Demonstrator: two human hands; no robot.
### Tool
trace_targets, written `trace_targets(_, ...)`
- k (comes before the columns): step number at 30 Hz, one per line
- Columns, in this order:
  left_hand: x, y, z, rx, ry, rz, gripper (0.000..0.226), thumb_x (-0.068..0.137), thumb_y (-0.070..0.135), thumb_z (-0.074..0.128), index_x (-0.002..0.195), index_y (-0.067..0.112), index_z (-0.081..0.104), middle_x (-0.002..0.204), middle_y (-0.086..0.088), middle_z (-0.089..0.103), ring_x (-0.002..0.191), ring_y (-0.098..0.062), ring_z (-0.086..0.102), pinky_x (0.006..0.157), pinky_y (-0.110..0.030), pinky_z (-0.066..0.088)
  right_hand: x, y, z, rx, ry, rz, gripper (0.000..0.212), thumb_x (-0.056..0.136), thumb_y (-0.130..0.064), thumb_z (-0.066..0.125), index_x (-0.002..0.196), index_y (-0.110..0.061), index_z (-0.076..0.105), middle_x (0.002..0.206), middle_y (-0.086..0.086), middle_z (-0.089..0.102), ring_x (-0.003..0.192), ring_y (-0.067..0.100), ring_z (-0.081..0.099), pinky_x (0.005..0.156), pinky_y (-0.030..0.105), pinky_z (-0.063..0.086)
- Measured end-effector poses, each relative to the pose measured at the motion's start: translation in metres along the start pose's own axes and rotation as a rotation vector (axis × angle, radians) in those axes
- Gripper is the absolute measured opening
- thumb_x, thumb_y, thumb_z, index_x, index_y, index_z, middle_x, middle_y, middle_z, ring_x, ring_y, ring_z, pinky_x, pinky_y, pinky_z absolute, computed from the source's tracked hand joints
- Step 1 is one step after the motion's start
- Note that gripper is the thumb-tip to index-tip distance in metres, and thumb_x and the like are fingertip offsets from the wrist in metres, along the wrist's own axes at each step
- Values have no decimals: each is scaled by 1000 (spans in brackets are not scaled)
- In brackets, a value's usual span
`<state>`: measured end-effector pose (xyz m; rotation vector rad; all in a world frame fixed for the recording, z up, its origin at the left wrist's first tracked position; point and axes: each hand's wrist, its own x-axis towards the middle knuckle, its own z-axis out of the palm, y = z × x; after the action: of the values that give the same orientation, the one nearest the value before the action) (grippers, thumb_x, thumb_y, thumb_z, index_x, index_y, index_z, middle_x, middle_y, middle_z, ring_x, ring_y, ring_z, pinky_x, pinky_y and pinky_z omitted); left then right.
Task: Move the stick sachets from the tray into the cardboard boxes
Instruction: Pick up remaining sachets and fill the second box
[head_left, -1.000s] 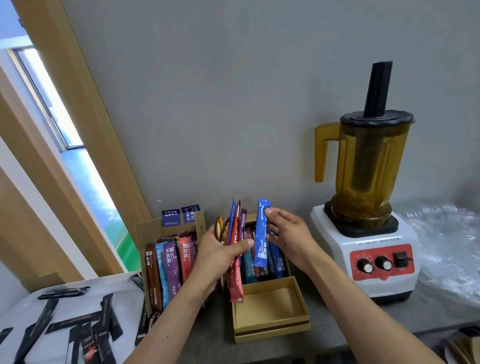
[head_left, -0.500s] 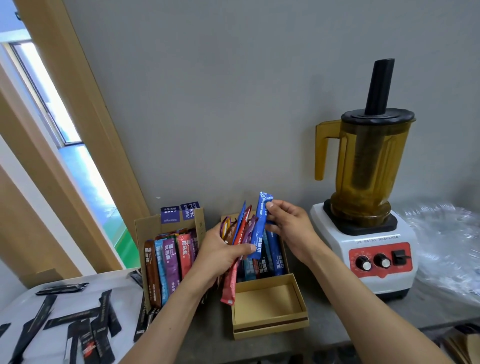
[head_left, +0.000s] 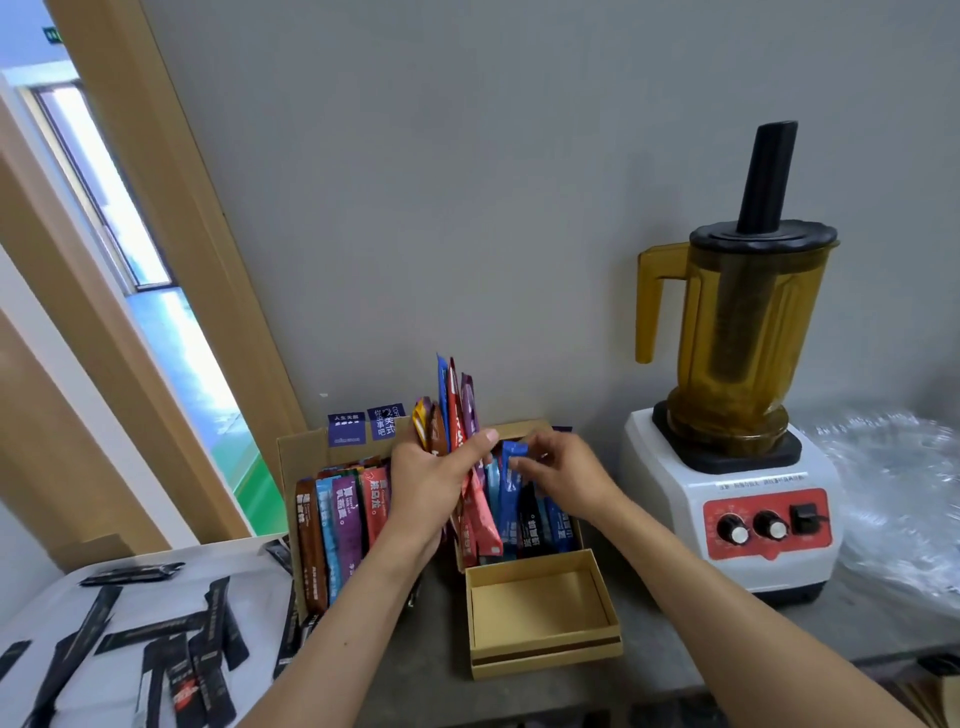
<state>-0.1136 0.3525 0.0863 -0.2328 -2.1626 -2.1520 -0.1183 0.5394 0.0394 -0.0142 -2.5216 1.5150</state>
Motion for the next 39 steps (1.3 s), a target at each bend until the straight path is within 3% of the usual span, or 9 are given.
trace_targets(4, 5, 11, -10, 56, -32, 43, 34, 81, 23, 89, 108, 22, 68, 94, -1, 80, 88, -18, 79, 80, -37, 64, 0, 7, 18, -387, 178, -90, 30, 95, -25, 75, 123, -27, 64, 123, -9, 65, 108, 13, 68, 80, 27, 57)
trace_targets(7, 4, 10, -15, 53, -46, 39, 43, 79, 26, 89, 115, 20, 67, 99, -2, 78, 92, -19, 79, 80, -37, 64, -2, -3, 32, -510, 288, -210, 40, 94, -25, 76, 131, -25, 62, 131, -6, 60, 108, 16, 68, 84, 32, 60)
trace_targets(10, 2, 8, -19, 76, -33, 48, 40, 78, 28, 90, 111, 27, 67, 99, 0, 78, 93, -16, 78, 82, -34, 63, 4, -10, 50, -646, 133, -254, 34, 97, -34, 70, 129, -24, 65, 121, -2, 69, 100, 19, 71, 81, 35, 62)
trace_targets(14, 0, 5, -26, 69, -18, 41, 43, 77, 30, 90, 114, 24, 67, 100, 0, 78, 94, -15, 78, 83, -35, 64, 11, -4, 67, -784, 12, -138, 37, 97, -39, 68, 128, -22, 57, 112, 2, 73, 96, 23, 72, 84, 40, 62)
trace_targets(19, -2, 4, -35, 43, -20, 43, 45, 79, 27, 89, 117, 21, 67, 102, -2, 78, 94, -15, 78, 79, -31, 63, 16, 0, 60, -532, 11, -54, 31, 96, -41, 71, 120, -27, 58, 109, -3, 73, 98, 19, 72, 83, 39, 62)
trace_targets(24, -4, 0, -33, 58, -28, 27, 44, 79, 27, 90, 117, 19, 69, 104, -3, 79, 96, -19, 79, 82, -37, 64, 8, -6, 36, -206, -3, 18, 18, 94, -37, 73, 98, -28, 58, 87, -6, 72, 72, 7, 71, 53, 22, 52)
trace_targets(27, -10, -3, -30, 24, -35, -3, 45, 76, 30, 89, 115, 19, 68, 102, -4, 79, 95, -19, 79, 74, -33, 64, -12, -7, 16, -31, -26, -12, 15, 92, -26, 75, 95, -22, 60, 92, -5, 74, 87, 9, 74, 58, 20, 57)
trace_targets(31, -18, -8, -26, -12, -47, -37, 42, 80, 24, 87, 115, 21, 64, 101, -3, 80, 92, -18, 80, 67, -28, 63, -34, 5, -5, 93, -41, 2, 16, 91, -12, 77, 97, -19, 64, 109, -3, 72, 104, 15, 73, 70, 31, 66)
trace_targets(39, -26, -12, -16, -59, -50, -42, 47, 76, 25, 87, 116, 17, 65, 101, -5, 80, 94, -20, 80, 68, -29, 64, -60, 20, -27, 153, -35, 19, 21, 86, -3, 79, 96, -16, 65, 102, 0, 74, 88, 7, 74, 67, 24, 59)
